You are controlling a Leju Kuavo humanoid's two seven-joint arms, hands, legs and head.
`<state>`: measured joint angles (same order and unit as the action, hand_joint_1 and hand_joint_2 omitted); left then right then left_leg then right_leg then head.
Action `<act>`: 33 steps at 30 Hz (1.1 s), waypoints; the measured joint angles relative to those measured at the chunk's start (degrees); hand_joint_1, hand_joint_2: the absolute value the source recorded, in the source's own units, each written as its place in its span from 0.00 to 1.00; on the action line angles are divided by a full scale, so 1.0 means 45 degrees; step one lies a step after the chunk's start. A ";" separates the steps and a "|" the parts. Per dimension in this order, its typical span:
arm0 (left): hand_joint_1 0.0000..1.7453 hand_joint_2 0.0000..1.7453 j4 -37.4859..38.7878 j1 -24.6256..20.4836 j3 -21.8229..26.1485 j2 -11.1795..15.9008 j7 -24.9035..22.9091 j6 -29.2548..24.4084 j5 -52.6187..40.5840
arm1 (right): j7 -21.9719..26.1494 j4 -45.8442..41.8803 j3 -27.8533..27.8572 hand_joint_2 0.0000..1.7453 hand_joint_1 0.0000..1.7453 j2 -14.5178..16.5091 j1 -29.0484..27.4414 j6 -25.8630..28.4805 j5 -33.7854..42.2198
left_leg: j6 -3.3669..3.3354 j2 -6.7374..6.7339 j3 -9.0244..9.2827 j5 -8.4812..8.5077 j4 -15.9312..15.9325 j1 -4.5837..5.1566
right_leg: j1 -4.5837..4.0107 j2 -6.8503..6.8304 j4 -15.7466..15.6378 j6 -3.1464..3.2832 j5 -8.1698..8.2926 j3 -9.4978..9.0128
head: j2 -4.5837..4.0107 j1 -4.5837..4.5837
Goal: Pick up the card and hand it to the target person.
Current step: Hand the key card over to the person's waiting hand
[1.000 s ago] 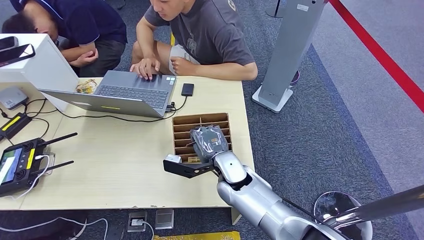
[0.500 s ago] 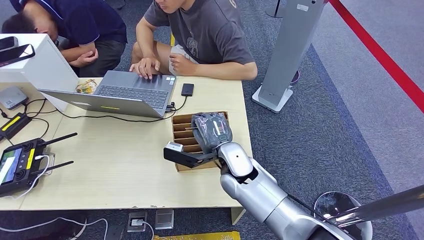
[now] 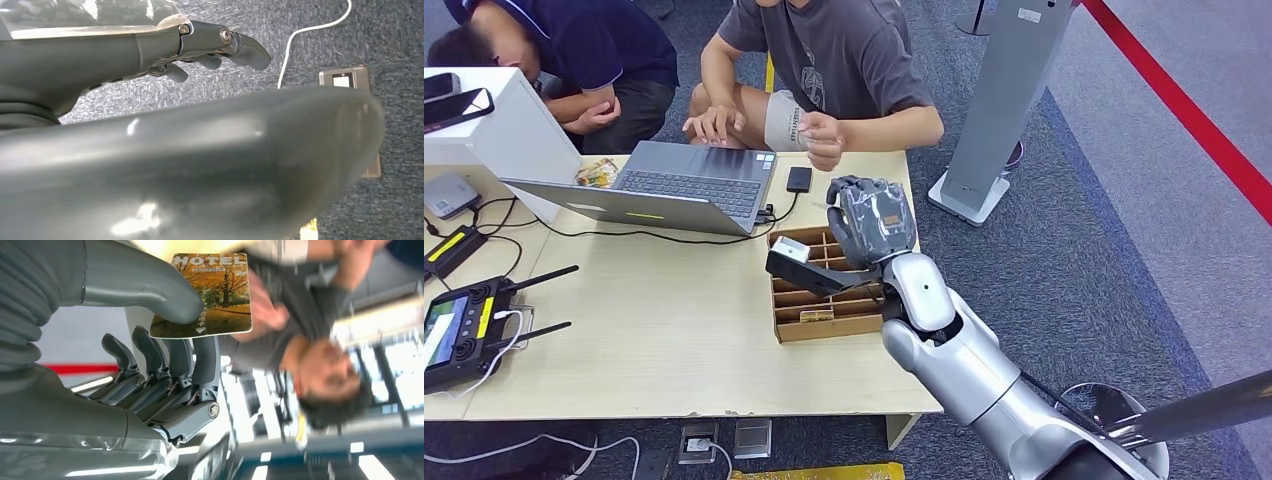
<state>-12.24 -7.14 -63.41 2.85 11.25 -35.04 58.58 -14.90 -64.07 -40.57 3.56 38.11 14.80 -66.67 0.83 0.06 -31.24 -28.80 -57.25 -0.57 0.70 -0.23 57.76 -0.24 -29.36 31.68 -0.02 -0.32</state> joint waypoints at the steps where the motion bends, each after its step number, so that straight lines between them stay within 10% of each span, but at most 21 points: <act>1: 0.00 0.00 0.0000 0.0001 0.0000 0.0005 0.0032 0.0028 -0.0025 | 0.0023 -0.0075 0.0121 1.00 0.78 -0.0052 0.0149 0.0146 -0.0118 | 0.0000 0.0000 0.0000 0.0000 0.0000 0.0000 | 0.0000 0.0000 0.0000 0.0000 0.0001 0.0000 | 0.0000 0.0000; 29: 0.00 0.00 0.0005 -0.0027 -0.0009 0.0074 -0.0368 0.0053 -0.0342 | 0.0894 0.3271 0.1130 1.00 0.77 0.0222 0.2958 0.1612 -0.1371 | 0.0000 0.0005 -0.0011 0.0000 -0.0001 0.0000 | 0.0000 -0.0003 0.0002 -0.0001 0.0001 0.0001 | 0.0000 0.0001; 31: 0.00 0.00 0.0005 -0.0028 -0.0009 0.0078 -0.0368 0.0055 -0.0347 | 0.0850 0.3531 0.1107 1.00 0.75 0.0274 0.2961 0.1501 -0.1383 | 0.0000 0.0005 -0.0010 0.0000 -0.0001 0.0000 | 0.0000 -0.0003 0.0002 -0.0001 0.0001 0.0001 | 0.0000 0.0000; 33: 0.00 0.00 0.0006 -0.0029 -0.0008 0.0084 -0.0368 0.0057 -0.0351 | 0.0799 0.3762 0.1079 1.00 0.47 0.0319 0.2960 0.1392 -0.1395 | 0.0000 0.0005 -0.0010 0.0000 -0.0001 0.0000 | 0.0000 -0.0003 0.0002 -0.0001 0.0001 0.0001 | 0.0000 0.0002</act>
<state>-12.21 -7.27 -63.45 3.23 9.60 -34.78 57.00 -11.30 -47.14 -35.72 4.99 51.43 21.06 -72.95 0.83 0.08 -31.28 -28.80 -57.25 -0.57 0.70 -0.24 57.77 -0.25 -29.36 31.68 -0.02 -0.31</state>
